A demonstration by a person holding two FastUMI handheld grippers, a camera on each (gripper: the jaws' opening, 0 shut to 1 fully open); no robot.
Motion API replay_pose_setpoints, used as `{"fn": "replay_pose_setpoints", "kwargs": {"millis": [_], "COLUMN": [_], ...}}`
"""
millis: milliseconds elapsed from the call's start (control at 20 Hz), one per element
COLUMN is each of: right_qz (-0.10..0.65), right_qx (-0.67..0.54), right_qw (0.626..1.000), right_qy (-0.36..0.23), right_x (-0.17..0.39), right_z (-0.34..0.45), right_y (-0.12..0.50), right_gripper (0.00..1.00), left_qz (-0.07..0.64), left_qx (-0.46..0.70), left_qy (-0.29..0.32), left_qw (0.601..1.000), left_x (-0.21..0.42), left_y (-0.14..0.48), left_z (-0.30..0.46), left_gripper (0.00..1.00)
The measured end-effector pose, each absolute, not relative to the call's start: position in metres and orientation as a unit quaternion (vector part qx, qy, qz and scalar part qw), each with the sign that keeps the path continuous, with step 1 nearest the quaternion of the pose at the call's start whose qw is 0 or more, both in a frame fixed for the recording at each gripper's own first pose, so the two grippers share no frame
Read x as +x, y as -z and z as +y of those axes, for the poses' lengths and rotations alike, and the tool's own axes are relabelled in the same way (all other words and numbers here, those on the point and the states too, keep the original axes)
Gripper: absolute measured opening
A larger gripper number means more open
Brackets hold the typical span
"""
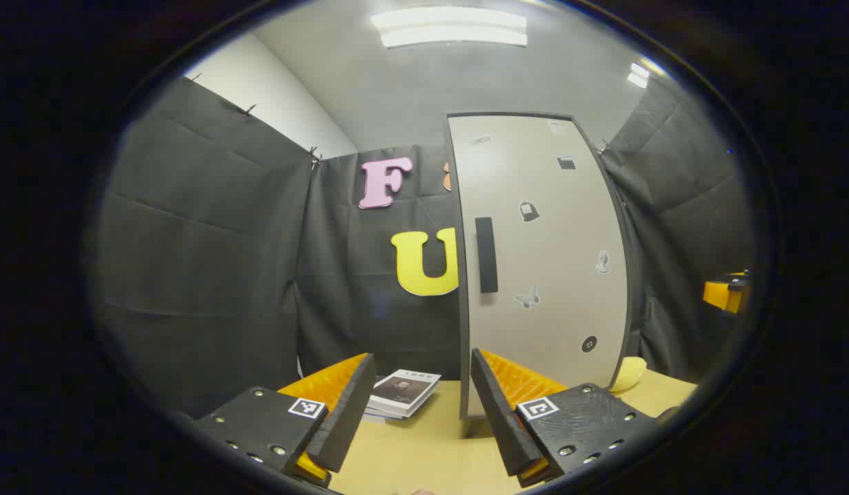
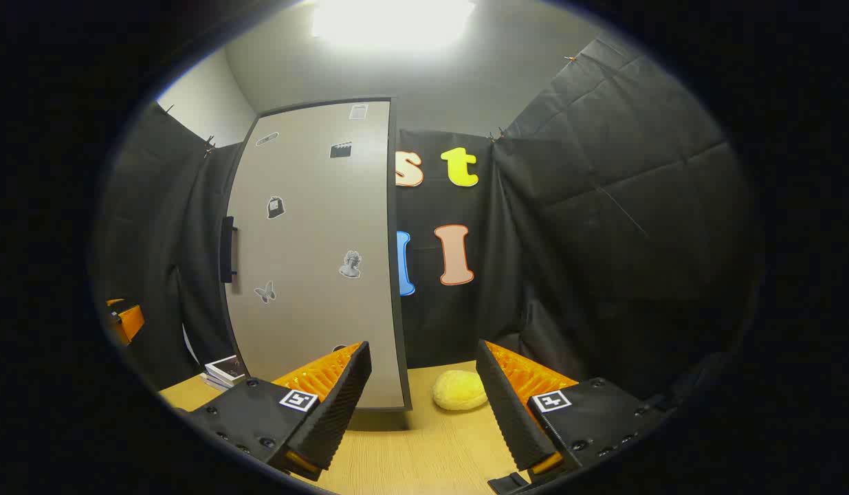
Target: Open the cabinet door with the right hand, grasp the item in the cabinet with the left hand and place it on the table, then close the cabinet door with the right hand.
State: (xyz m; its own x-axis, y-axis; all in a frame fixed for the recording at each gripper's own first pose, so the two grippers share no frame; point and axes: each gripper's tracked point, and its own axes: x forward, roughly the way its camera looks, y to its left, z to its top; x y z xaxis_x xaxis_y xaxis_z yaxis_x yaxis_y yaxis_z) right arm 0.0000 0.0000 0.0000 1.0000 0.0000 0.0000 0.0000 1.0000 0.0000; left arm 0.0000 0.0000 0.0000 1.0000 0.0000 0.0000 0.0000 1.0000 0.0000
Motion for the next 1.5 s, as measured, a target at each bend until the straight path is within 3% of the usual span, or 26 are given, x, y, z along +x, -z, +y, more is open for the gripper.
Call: {"fn": "replay_pose_setpoints", "kwargs": {"millis": [1000, 1500], "right_qz": [-0.005, -0.014], "right_qx": [-0.018, 0.002], "right_qw": [1.000, 0.995], "right_qy": [-0.018, -0.102], "right_x": [0.010, 0.045], "right_z": [-0.007, 0.032], "right_y": [-0.001, -0.030], "right_gripper": [0.96, 0.97], "left_qz": [0.003, 0.009], "left_qx": [0.007, 0.022], "left_qy": [-0.009, -0.048], "left_qw": [1.000, 0.999], "left_x": [-0.005, -0.025], "left_y": [-0.001, 0.002], "left_z": [-0.014, -0.023], "left_gripper": [0.84, 0.84]}}
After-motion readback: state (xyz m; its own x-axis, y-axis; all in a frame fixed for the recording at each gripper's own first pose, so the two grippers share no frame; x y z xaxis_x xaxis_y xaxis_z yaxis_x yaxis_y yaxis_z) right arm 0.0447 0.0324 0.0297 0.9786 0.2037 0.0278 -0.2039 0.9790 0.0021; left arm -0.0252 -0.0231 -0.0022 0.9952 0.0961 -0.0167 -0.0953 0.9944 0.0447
